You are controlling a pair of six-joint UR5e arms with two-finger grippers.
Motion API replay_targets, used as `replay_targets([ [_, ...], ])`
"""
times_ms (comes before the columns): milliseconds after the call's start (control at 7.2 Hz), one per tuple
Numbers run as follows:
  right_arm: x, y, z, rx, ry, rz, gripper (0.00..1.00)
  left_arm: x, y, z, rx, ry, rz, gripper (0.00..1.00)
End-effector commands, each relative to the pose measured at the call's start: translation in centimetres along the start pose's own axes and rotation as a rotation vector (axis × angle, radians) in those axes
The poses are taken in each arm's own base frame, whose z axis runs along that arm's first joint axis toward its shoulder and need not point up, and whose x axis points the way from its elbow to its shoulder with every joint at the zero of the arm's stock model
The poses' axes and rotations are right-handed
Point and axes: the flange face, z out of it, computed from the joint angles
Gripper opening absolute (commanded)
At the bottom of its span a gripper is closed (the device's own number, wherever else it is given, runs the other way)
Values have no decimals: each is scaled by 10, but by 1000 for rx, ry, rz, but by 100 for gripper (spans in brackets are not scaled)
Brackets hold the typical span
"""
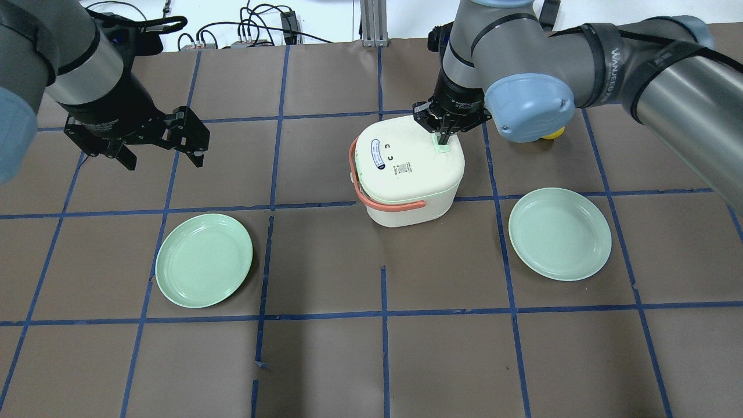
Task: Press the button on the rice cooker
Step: 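Lower the right gripper and press the green button on the cooker lid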
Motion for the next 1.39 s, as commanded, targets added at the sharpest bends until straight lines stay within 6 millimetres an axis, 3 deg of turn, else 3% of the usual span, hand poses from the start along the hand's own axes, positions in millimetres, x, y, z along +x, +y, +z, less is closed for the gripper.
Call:
replay_targets([
  [0, 0, -1, 2, 2, 0, 0, 5, 0, 0, 0, 0, 0, 0, 100],
  [694, 0, -3, 2, 2, 2, 1, 6, 0, 0, 0, 0, 0, 0, 100],
  [833, 0, -5, -5, 13, 2, 2, 12, 0, 1, -1, 0, 0, 0, 100],
  [1111, 0, -1, -18, 22, 8, -9, 82, 0, 0, 0, 0, 0, 0, 100],
  [1250, 1, 3, -27, 20, 28, -19, 100, 0, 0, 0, 0, 0, 0, 100],
])
